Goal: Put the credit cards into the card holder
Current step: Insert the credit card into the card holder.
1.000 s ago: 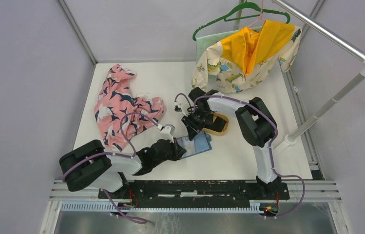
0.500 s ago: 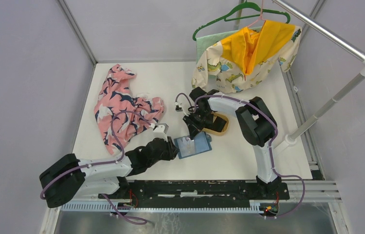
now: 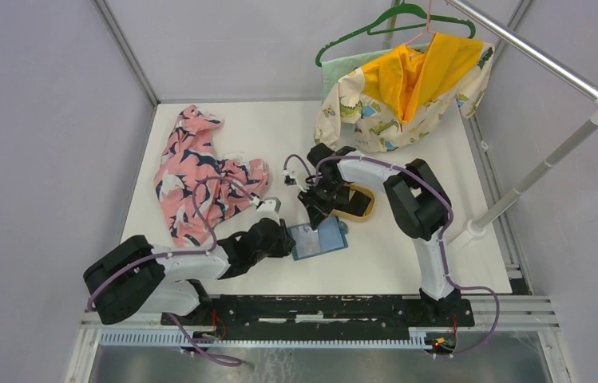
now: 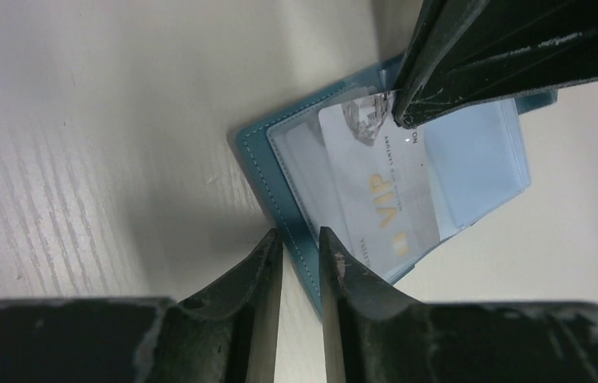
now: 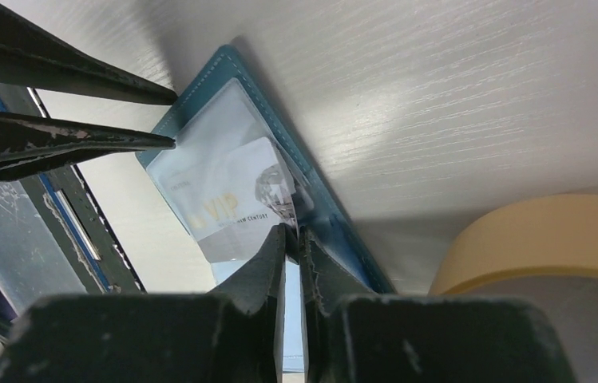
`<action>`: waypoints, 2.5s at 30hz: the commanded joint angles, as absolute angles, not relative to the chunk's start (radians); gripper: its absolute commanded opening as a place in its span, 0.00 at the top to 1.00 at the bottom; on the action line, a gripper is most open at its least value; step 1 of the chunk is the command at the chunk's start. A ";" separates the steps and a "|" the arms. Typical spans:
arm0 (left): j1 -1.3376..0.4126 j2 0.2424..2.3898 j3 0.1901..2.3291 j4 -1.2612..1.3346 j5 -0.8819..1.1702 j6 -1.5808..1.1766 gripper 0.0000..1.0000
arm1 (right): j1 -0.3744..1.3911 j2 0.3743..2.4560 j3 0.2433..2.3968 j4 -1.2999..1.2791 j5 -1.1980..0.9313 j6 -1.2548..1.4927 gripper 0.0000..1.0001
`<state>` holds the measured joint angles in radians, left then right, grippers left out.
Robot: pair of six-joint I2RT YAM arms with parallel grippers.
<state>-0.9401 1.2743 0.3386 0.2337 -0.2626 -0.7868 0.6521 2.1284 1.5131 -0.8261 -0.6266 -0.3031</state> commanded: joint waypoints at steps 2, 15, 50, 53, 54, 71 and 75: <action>-0.917 1.338 0.368 0.238 -0.230 -0.772 0.73 | 0.668 2.171 1.560 -0.864 -0.561 -0.368 0.92; -0.902 1.363 0.372 0.265 -0.203 -0.758 0.77 | 0.673 2.205 1.582 -0.885 -0.609 -0.335 0.82; -0.924 0.996 0.276 0.323 -0.177 -0.767 0.83 | 0.668 1.945 1.533 -0.860 -0.502 -0.420 0.61; -0.924 1.007 0.284 0.282 -0.219 -0.752 0.81 | 0.668 1.835 1.457 -0.798 -0.559 -0.467 0.65; -0.925 1.008 0.285 0.274 -0.228 -0.747 0.80 | 0.669 1.797 1.417 -0.771 -0.577 -0.489 0.70; -0.918 1.159 0.299 0.344 -0.245 -0.740 0.70 | 0.756 1.536 0.807 -0.207 -0.416 -1.148 1.00; -0.917 1.217 0.310 0.356 -0.244 -0.744 0.73 | 0.768 1.553 0.805 -0.164 -0.370 -1.118 1.00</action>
<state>-0.9203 1.1748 0.2775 0.2886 -0.2337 -0.7841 0.7567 1.5497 0.7959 -0.3012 -0.4744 -1.1130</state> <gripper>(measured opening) 0.278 0.006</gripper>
